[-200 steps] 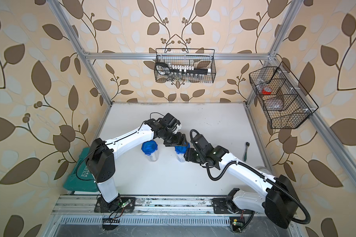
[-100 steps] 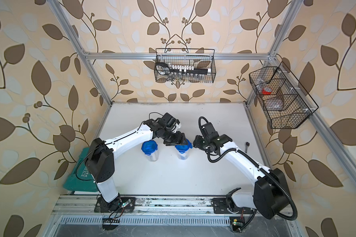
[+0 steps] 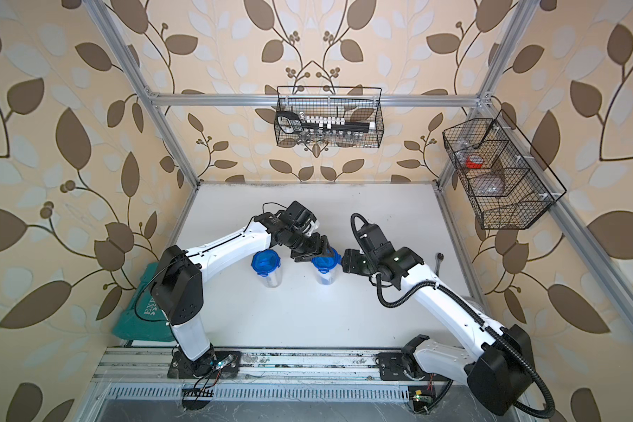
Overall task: Take out toiletry kits
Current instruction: Adjust the container at the center of the board.
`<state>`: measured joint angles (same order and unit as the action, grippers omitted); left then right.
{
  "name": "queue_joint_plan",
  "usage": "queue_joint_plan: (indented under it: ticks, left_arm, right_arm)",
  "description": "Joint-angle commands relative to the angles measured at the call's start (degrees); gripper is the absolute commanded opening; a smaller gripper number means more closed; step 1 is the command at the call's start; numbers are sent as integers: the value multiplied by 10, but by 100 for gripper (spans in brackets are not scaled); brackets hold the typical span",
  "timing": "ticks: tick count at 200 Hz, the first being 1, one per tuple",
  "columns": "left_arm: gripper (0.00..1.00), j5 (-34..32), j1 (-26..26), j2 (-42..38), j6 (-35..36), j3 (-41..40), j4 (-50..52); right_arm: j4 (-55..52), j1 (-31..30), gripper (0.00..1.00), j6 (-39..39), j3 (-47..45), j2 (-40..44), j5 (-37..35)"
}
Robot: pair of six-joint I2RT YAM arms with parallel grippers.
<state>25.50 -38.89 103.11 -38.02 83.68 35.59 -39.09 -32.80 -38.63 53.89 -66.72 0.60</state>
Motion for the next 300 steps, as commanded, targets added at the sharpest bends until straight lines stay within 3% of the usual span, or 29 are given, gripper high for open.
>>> queue_joint_plan:
  ticks: [1,63,101,179,203,221,240,267,300]
  left_arm:
    - [77,-13,9,-30,10,9,31]
    - [72,-4,26,-61,30,-4,40]
    - [58,19,24,-50,25,-39,23]
    - [51,42,-7,-46,1,-55,5]
    - [53,43,-12,-44,-13,-59,-4]
    - [64,27,-12,-47,-15,-57,1]
    - [68,9,-11,-51,-12,-44,11]
    - [69,3,-4,-59,-11,-32,15]
    - [73,18,-2,-64,8,-30,16]
  right_arm:
    - [-13,-23,71,-8,-12,-11,-11]
    - [17,-45,71,-21,9,-76,-33]
    - [28,5,69,-17,2,-76,-24]
    - [45,72,69,8,28,-112,11]
    - [52,83,69,21,41,-120,22]
    - [46,86,69,33,57,-135,31]
    - [37,91,68,40,69,-148,37]
    - [36,111,59,48,64,-124,54]
    - [82,165,46,38,0,-46,155]
